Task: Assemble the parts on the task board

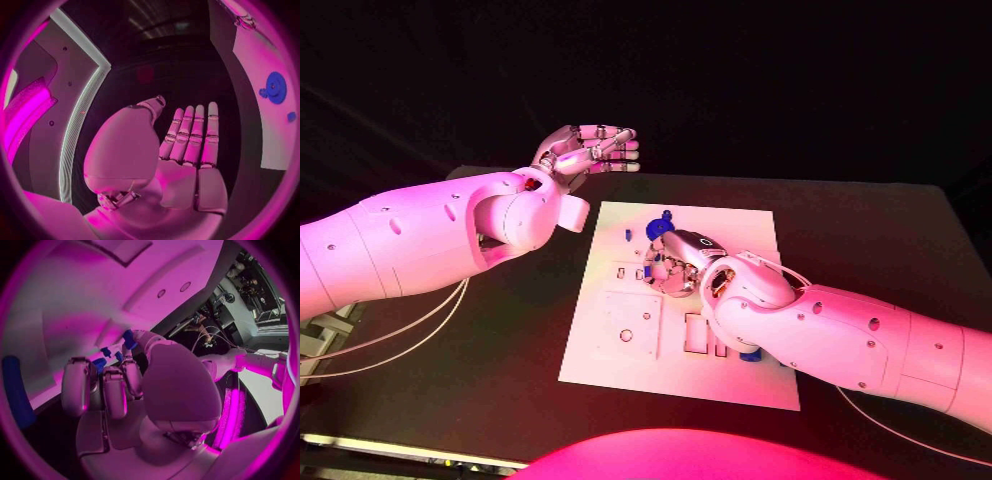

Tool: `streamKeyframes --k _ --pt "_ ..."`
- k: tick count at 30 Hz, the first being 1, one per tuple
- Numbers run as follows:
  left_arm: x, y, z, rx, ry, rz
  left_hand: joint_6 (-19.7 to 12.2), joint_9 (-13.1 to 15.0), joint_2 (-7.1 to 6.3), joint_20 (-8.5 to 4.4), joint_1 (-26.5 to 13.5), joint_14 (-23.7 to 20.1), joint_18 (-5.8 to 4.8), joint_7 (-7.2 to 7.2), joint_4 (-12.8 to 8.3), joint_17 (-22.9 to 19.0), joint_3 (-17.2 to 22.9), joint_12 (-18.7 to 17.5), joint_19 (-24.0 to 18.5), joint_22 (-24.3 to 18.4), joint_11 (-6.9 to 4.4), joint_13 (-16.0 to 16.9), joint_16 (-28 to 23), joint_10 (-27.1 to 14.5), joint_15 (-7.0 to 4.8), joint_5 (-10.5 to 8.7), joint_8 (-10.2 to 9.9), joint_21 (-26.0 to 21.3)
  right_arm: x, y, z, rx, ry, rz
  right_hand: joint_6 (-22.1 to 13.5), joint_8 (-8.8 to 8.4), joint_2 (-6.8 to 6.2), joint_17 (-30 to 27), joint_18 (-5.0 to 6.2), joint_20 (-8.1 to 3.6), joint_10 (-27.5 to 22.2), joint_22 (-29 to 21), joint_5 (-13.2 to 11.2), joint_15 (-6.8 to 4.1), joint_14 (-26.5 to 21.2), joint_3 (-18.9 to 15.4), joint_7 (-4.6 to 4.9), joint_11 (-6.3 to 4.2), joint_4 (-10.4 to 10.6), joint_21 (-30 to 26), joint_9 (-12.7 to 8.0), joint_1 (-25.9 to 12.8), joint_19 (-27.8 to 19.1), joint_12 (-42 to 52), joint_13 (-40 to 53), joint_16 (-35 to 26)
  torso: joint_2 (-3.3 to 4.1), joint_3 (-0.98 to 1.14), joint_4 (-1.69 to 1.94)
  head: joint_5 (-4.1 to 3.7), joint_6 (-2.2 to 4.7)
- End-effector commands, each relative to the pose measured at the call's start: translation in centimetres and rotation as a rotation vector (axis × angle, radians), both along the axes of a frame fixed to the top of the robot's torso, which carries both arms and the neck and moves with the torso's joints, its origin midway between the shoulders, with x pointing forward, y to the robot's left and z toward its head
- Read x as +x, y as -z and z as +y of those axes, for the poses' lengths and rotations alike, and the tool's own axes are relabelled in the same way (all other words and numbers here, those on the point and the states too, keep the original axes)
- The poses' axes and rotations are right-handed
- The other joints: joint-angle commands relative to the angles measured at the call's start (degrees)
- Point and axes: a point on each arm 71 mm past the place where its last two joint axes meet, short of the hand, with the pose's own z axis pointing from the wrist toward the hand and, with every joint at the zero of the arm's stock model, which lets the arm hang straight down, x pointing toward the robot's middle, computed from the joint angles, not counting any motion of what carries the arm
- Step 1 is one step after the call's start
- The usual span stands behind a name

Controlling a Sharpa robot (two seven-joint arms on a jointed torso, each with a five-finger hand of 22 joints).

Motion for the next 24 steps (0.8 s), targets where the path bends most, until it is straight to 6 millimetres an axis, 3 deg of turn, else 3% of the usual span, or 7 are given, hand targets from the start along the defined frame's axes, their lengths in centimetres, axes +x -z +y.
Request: streamKeyframes --k 1,14,24 --pt "0.0 -0.09 -0.07 0.0 0.006 -0.008 -0.4 0.1 0.25 0.03 -0.3 0.1 0.81 3.28 0.0 -0.1 -0.1 0.0 0.3 -0.1 -0.2 0.0 -0.2 -0.2 0.07 -0.35 -0.2 0.0 -0.1 0.23 0.02 -0.008 -0.004 0.006 -0.5 -0.28 -0.21 12.8 -0.61 0.33 -0.5 11.2 0.1 0.6 5.4 0.4 0.04 0.05 0.0 -0.5 -0.1 -0.3 0.9 -0.5 -0.3 0.2 0.04 0.02 -0.02 -0.05 0.03" --pt "0.09 -0.06 0.12 0.001 0.002 -0.007 -0.4 0.1 0.24 0.01 -0.3 0.1 0.81 3.28 0.0 -0.1 -0.1 0.0 0.4 -0.1 -0.21 0.0 -0.2 -0.2 0.06 -0.35 -0.2 0.0 -0.09 0.24 0.0 0.001 -0.004 0.007 -2.3 -1.61 -1.46 12.9 -0.58 0.91 -1.0 11.2 0.1 1.29 5.5 0.5 0.92 0.85 0.2 -0.8 -0.7 -1.2 0.8 -0.9 -0.5 0.2 0.01 0.01 0.0 -0.17 -0.11" --pt "0.12 -0.05 0.2 0.003 -0.001 -0.008 -0.6 0.0 0.18 -0.03 -0.3 0.2 0.84 3.31 0.0 -0.1 -0.1 0.0 0.7 -0.1 -0.18 0.0 -0.3 -0.3 0.05 -0.34 -0.3 0.1 -0.13 0.08 -0.01 0.031 -0.001 0.005 -5.5 -4.19 -2.56 13.1 -0.44 1.8 -2.6 11.0 0.1 2.2 5.5 -0.7 1.98 1.87 1.9 -1.5 -1.9 -2.9 0.5 -2.0 -1.7 0.3 0.05 0.02 -0.01 -0.26 -0.06"
